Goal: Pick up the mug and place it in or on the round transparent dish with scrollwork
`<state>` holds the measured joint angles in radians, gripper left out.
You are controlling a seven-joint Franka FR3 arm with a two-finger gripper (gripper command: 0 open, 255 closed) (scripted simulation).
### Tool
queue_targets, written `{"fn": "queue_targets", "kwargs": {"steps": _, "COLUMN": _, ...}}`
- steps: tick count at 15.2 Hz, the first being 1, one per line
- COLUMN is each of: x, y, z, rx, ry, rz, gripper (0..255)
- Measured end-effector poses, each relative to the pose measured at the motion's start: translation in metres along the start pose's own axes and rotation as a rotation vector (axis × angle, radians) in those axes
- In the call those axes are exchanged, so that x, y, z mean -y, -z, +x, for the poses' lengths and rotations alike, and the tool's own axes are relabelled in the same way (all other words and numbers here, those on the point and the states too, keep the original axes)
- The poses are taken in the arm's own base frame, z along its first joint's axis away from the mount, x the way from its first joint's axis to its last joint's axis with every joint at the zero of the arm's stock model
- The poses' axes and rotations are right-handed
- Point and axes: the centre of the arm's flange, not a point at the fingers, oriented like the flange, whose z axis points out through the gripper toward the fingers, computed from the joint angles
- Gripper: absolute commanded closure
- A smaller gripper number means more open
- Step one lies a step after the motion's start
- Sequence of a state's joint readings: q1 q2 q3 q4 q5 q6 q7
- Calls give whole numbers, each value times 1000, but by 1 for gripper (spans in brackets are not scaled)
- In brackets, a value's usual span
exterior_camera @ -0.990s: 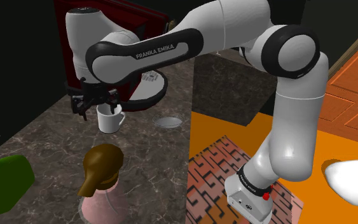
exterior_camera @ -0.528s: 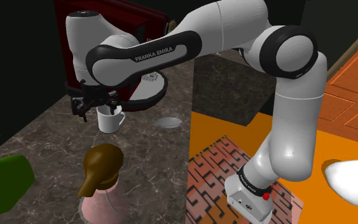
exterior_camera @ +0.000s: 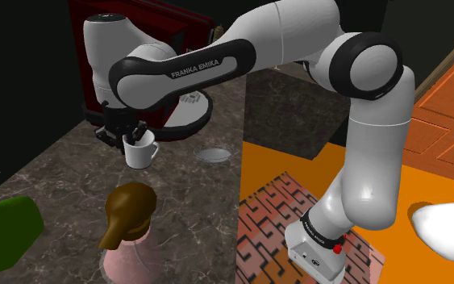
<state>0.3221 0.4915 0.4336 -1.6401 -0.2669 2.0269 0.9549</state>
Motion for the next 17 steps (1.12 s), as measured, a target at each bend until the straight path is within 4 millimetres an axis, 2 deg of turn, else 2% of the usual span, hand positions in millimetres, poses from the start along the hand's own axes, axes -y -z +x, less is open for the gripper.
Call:
{"fn": "queue_targets", "kwargs": {"steps": 5, "x": 0, "y": 6, "z": 0, "rx": 0, "ry": 0, "rz": 0, "gripper": 255}}
{"fn": "queue_targets", "kwargs": {"steps": 17, "x": -4, "y": 69, "z": -1, "rx": 0, "ry": 0, "rz": 0, "gripper": 255}}
